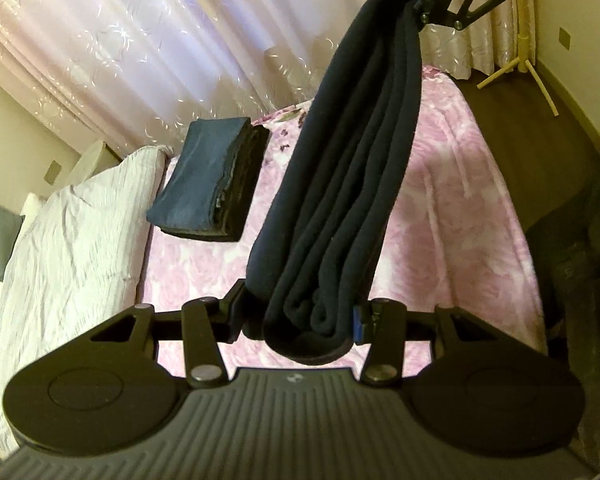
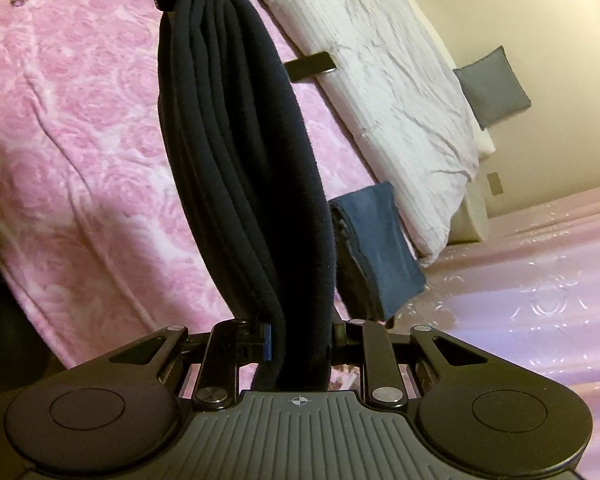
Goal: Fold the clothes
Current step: 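Lift the navy sweatpants with both grippers and carry them toward the folded stack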
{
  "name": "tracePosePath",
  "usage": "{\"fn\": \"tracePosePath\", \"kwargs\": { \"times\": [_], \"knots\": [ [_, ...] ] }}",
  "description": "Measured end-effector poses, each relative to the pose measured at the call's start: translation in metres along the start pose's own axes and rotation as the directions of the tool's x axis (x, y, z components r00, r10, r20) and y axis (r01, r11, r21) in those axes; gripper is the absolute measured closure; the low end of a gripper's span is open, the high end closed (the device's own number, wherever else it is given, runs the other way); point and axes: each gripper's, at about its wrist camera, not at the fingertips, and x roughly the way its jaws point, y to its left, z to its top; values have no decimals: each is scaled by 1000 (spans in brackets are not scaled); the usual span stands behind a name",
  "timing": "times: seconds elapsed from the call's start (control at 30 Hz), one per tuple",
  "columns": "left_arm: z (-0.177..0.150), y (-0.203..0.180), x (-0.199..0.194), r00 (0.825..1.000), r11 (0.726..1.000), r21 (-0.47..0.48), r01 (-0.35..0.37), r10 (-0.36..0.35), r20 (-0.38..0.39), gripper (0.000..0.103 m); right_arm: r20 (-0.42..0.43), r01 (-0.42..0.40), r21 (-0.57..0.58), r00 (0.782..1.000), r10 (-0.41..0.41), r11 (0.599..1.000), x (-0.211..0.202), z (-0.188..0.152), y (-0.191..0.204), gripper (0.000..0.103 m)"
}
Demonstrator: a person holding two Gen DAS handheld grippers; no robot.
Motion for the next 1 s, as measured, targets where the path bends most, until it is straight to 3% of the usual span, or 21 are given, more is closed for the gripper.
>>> {"fn": "tracePosePath", "kwargs": {
  "times": [0.3,0.47,0.7,0.8,1.0],
  "knots": [
    [35,25,45,998,999,-22,-50,49,-34,59,62,0,-45,998,3,999,48,-25,-48,81],
    [72,41,89,988,989,-92,-117,106,-113,59,149,-8,-104,988,24,995,95,-58,-94,81],
    [134,62,147,969,970,-184,-159,118,-217,59,226,-69,-163,968,105,984,162,-113,-163,81],
    [154,73,167,962,966,-184,-183,137,-238,60,237,-77,-177,964,119,981,188,-125,-188,81],
    [169,110,211,954,966,-125,-227,195,-226,59,246,-24,-161,967,64,987,226,-127,-229,81]
  ]
}}
